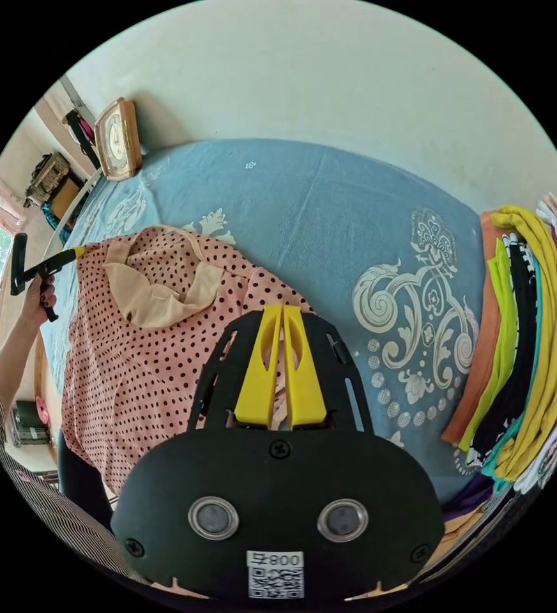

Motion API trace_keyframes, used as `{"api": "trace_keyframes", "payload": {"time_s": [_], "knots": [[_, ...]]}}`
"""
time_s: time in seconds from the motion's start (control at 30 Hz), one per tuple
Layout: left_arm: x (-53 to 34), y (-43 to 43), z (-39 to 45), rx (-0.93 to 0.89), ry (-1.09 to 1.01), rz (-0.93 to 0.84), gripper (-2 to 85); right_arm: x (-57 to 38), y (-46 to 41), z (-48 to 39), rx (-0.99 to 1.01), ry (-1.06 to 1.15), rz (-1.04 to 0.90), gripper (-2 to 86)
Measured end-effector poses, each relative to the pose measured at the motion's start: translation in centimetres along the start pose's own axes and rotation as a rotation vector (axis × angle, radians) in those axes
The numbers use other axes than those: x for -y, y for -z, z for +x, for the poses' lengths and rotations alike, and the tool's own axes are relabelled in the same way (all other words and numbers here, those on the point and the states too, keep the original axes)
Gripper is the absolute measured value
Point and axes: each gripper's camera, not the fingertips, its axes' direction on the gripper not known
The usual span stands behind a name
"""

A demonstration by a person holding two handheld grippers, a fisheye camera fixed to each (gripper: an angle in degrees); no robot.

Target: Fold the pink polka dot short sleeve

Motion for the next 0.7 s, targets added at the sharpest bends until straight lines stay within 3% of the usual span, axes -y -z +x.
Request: {"api": "trace_keyframes", "payload": {"time_s": [0.17, 0.3, 0.47, 0.7], "knots": [[2.7, -1.1, -0.1, 0.033, 0.018, 0.022, 0.8, 1.5, 0.3, 0.9, 0.043, -0.032, 0.051, 0.1], [3.2, -4.0, -0.7, 0.045, 0.100, -0.055, 1.3, 2.8, -5.2, 1.5, 0.060, -0.094, -0.094, 0.1], [2.3, -3.1, -0.4, -0.031, 0.130, 0.059, 2.4, 0.6, -3.9, 1.8, 0.112, -0.144, 0.027, 0.3], [0.5, -3.7, 2.9, -0.104, 0.045, 0.061, 3.1, -6.8, -4.0, -4.4, 0.106, 0.006, 0.005, 0.6]]}}
